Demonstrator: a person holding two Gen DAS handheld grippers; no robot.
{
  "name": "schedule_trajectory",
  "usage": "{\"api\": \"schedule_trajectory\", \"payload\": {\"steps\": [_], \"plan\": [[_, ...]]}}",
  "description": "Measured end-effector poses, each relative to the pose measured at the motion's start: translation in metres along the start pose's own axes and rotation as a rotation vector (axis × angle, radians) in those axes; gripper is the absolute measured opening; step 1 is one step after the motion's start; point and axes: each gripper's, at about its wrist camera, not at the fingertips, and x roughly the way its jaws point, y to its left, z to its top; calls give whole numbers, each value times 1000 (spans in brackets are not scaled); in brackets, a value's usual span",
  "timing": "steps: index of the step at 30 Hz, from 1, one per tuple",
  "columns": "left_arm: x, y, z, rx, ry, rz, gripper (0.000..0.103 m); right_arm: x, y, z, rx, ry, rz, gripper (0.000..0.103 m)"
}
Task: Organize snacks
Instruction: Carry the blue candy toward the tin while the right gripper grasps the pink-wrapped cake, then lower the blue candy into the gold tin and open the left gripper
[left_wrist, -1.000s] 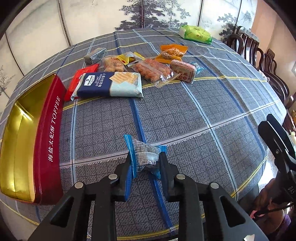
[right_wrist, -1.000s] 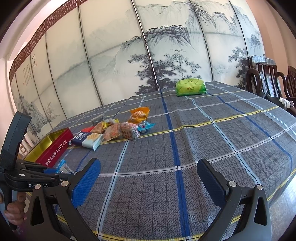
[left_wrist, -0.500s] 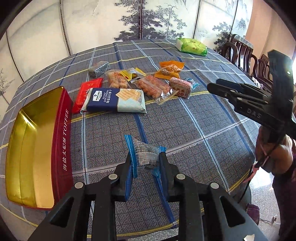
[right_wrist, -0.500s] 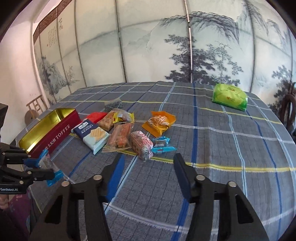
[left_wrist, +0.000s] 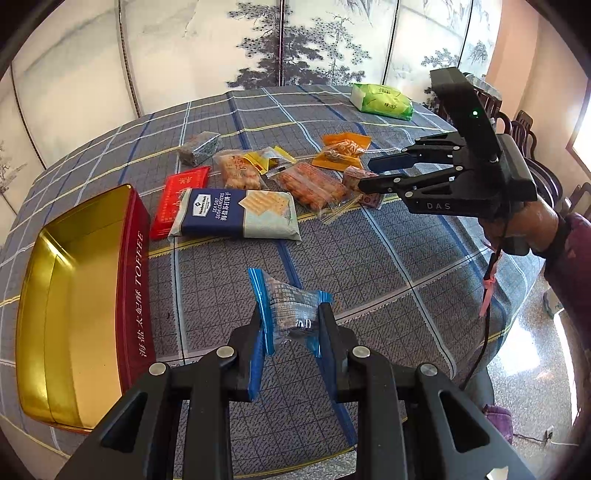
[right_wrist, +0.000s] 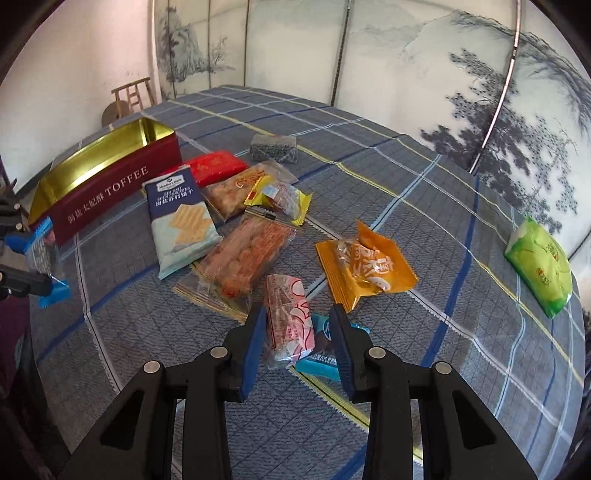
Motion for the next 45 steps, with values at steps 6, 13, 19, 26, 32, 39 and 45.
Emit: {"api": "schedule_trajectory", "payload": {"steps": [6, 13, 19, 26, 32, 39, 45], "plan": [[4, 4, 0, -5, 10, 10, 23, 22, 11, 10, -114, 114, 6, 29], [-9, 10, 0, -13, -29, -1, 23, -14, 20, -13, 82, 21, -63, 25], [-21, 11, 0, -4, -57, 6, 23, -65, 37, -61, 397, -165, 2, 25], [-40, 28, 3, -24, -113, 57, 23, -85, 66, -79, 539, -261, 74, 25], [-48, 64, 5, -57, -138, 143, 23, -77, 87, -73, 542, -254, 115, 25], [-45, 117, 6, -84, -146, 241, 23, -70, 103, -52, 528, -255, 146, 25], [-27, 162, 9, -91, -115, 309, 23, -60, 114, -30, 508, -239, 154, 25]]}}
